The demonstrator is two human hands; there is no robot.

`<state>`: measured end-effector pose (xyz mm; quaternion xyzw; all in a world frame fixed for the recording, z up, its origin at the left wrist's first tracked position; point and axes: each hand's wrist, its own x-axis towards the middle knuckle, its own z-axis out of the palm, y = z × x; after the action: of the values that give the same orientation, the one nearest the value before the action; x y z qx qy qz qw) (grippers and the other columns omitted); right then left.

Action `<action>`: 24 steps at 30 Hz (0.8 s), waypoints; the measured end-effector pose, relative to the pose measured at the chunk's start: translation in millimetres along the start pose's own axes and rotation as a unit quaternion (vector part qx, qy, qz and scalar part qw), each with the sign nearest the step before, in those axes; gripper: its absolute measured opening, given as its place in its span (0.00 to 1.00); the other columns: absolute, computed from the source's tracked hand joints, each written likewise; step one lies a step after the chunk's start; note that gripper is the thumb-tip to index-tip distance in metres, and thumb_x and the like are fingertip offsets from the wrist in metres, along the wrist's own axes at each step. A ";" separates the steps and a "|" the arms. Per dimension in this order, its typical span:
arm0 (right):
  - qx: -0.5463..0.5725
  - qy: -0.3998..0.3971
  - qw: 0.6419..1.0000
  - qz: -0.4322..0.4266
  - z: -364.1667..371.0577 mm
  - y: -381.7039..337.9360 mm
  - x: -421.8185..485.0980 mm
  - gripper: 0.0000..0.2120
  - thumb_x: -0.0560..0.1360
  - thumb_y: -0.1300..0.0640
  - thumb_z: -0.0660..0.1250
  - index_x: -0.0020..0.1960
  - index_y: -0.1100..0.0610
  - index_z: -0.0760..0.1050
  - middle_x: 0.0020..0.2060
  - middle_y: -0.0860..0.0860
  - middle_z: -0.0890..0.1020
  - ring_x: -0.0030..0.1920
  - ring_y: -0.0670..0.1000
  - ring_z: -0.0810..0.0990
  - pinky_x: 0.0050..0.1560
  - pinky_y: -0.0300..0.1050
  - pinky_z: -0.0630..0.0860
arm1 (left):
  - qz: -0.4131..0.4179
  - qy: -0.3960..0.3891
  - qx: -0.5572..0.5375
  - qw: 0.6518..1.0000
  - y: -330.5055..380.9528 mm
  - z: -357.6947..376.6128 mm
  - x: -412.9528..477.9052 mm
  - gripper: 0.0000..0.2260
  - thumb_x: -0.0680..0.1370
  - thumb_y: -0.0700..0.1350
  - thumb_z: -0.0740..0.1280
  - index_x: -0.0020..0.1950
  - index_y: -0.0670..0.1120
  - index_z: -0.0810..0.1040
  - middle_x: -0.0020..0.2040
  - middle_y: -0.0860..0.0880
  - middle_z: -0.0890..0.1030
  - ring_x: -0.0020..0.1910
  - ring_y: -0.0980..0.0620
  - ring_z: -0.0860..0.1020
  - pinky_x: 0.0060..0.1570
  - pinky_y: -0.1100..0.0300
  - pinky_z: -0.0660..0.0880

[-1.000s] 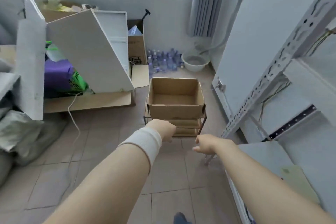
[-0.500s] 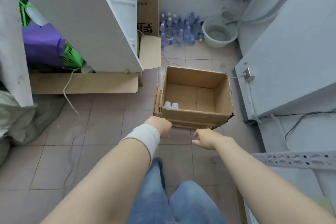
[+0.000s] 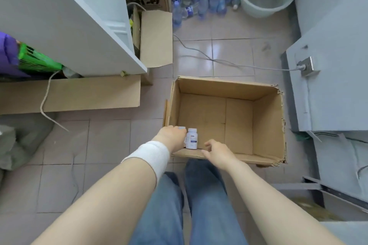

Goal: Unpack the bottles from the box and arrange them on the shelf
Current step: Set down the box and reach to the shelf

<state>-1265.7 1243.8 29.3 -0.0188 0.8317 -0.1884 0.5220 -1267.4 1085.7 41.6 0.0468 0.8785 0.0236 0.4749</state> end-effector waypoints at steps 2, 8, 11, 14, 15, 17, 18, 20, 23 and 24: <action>0.034 -0.018 0.999 0.018 4.9 8.8 38.3 0.20 0.78 0.51 0.61 0.67 0.57 0.67 0.64 0.53 0.75 0.63 0.54 0.73 0.61 0.44 0.69 | 0.009 -0.002 0.019 1.000 -6.0 5.8 40.4 0.16 0.80 0.44 0.58 0.68 0.42 0.66 0.63 0.42 0.73 0.62 0.43 0.72 0.58 0.53 0.69; 0.065 -0.089 0.993 0.052 43.9 40.1 139.4 0.25 0.75 0.49 0.65 0.68 0.58 0.65 0.64 0.55 0.74 0.64 0.55 0.73 0.62 0.45 0.68 | 0.056 -0.040 0.180 0.981 -14.0 38.8 153.1 0.16 0.78 0.43 0.61 0.65 0.41 0.67 0.63 0.43 0.73 0.63 0.44 0.69 0.59 0.56 0.66; 0.075 -0.107 0.990 0.055 63.4 46.0 174.2 0.26 0.73 0.48 0.68 0.66 0.58 0.67 0.63 0.56 0.75 0.63 0.56 0.73 0.60 0.47 0.70 | 0.067 -0.058 0.230 0.969 -18.9 56.6 188.2 0.15 0.80 0.43 0.58 0.65 0.41 0.67 0.65 0.44 0.73 0.65 0.44 0.68 0.61 0.56 0.65; 0.136 -0.088 0.984 0.076 75.1 44.7 198.0 0.25 0.70 0.46 0.70 0.60 0.59 0.71 0.57 0.56 0.78 0.57 0.57 0.77 0.53 0.47 0.73 | 0.065 -0.079 0.215 0.971 -21.5 63.3 206.4 0.17 0.79 0.44 0.60 0.66 0.41 0.67 0.66 0.44 0.72 0.65 0.45 0.69 0.62 0.57 0.65; 0.150 -0.082 0.981 0.088 77.2 43.7 202.7 0.25 0.70 0.46 0.70 0.60 0.59 0.71 0.57 0.56 0.78 0.56 0.57 0.77 0.53 0.47 0.73 | 0.063 -0.087 0.201 0.974 -21.5 63.2 209.4 0.17 0.79 0.45 0.62 0.66 0.41 0.67 0.65 0.44 0.72 0.65 0.46 0.70 0.62 0.57 0.65; 0.172 -0.075 0.976 0.113 78.4 42.4 207.5 0.26 0.70 0.46 0.71 0.61 0.61 0.71 0.57 0.57 0.78 0.57 0.58 0.77 0.51 0.47 0.73 | 0.059 -0.110 0.165 0.978 -21.8 59.0 213.4 0.22 0.76 0.49 0.68 0.66 0.42 0.68 0.64 0.44 0.73 0.64 0.46 0.72 0.60 0.57 0.68; 0.183 -0.073 0.973 0.123 77.9 42.7 208.5 0.26 0.70 0.47 0.71 0.61 0.61 0.70 0.57 0.57 0.78 0.56 0.58 0.77 0.49 0.45 0.72 | 0.054 -0.126 0.141 0.981 -22.3 56.0 214.6 0.25 0.73 0.50 0.71 0.66 0.42 0.69 0.64 0.44 0.73 0.63 0.45 0.72 0.59 0.57 0.69; 0.200 -0.071 0.968 0.135 73.9 46.3 207.1 0.25 0.70 0.50 0.71 0.60 0.62 0.71 0.56 0.58 0.79 0.52 0.56 0.78 0.44 0.42 0.68 | 0.027 -0.157 0.055 0.986 -22.9 52.1 216.5 0.29 0.70 0.51 0.74 0.66 0.42 0.67 0.63 0.42 0.72 0.62 0.43 0.73 0.57 0.54 0.71; 0.219 -0.046 0.963 0.150 64.2 63.4 201.3 0.24 0.68 0.50 0.72 0.58 0.62 0.72 0.55 0.57 0.79 0.47 0.54 0.75 0.43 0.41 0.67 | -0.029 -0.178 -0.102 0.978 -17.7 55.9 216.7 0.31 0.70 0.49 0.75 0.67 0.42 0.65 0.64 0.42 0.70 0.60 0.42 0.73 0.58 0.50 0.73; 0.223 -0.035 0.962 0.155 60.3 71.5 198.9 0.24 0.68 0.50 0.72 0.58 0.61 0.72 0.54 0.57 0.79 0.48 0.54 0.76 0.43 0.41 0.68 | -0.046 -0.173 -0.148 0.973 -15.4 59.8 215.7 0.31 0.70 0.48 0.75 0.67 0.42 0.65 0.64 0.42 0.71 0.60 0.42 0.73 0.58 0.51 0.74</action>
<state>-1291.5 1247.1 -188.9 0.2208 0.7427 -0.2847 0.5644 -1335.7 1092.8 -172.0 -0.0610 0.7709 0.1225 0.6220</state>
